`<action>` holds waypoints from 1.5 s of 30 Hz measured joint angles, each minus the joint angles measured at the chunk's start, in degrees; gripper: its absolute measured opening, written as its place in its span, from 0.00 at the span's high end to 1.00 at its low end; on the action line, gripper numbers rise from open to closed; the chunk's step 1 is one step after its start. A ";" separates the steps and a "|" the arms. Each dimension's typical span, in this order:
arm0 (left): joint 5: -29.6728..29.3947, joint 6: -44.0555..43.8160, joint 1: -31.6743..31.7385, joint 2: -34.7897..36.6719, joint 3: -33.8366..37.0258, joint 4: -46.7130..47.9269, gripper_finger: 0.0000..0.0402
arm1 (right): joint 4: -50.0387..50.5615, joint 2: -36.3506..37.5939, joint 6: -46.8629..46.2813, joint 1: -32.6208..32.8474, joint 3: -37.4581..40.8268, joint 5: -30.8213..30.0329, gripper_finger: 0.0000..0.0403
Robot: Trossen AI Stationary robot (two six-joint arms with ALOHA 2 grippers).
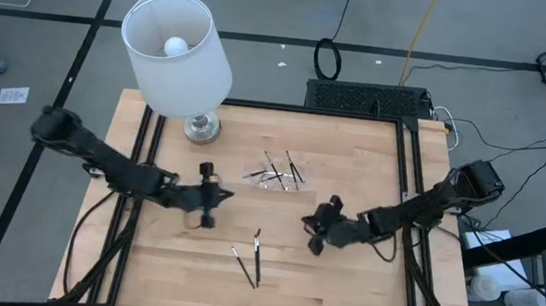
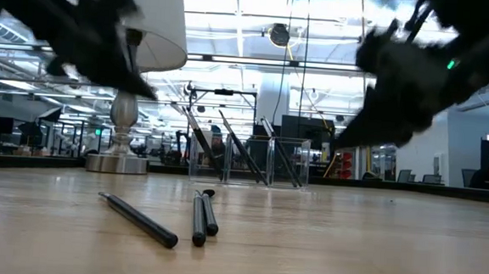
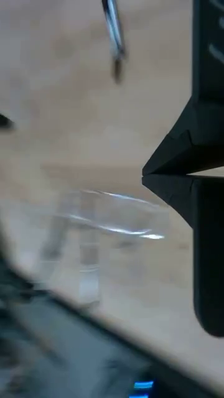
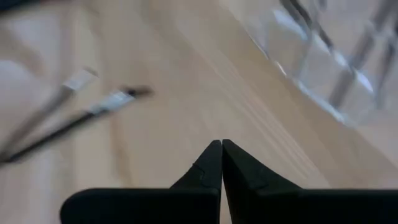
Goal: Put items in baskets/containers
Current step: Put the eyeshadow brush into the transparent organizer
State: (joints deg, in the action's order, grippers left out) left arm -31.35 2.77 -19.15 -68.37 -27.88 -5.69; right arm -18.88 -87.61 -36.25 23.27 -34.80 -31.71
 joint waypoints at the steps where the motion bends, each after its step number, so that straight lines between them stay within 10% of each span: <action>1: -0.81 2.82 -1.56 3.24 -0.50 1.00 0.98 | -1.78 0.00 2.02 0.86 -0.32 -1.80 1.00; 12: -8.07 14.76 -8.36 31.87 -1.27 -3.27 0.98 | 4.84 -3.04 12.74 3.65 -16.85 -5.79 1.00; 29: -10.20 13.59 -6.37 33.24 2.03 -0.82 0.93 | 41.36 -37.47 10.28 3.09 -71.30 12.10 1.00; 45: -10.13 12.34 -6.75 33.26 2.03 -0.57 0.91 | 40.55 -43.85 0.61 0.99 -71.34 13.75 0.58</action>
State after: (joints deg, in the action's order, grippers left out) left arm -41.47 15.11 -25.90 -35.11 -25.85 -6.26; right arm 21.67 -131.46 -35.64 24.26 -106.14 -17.96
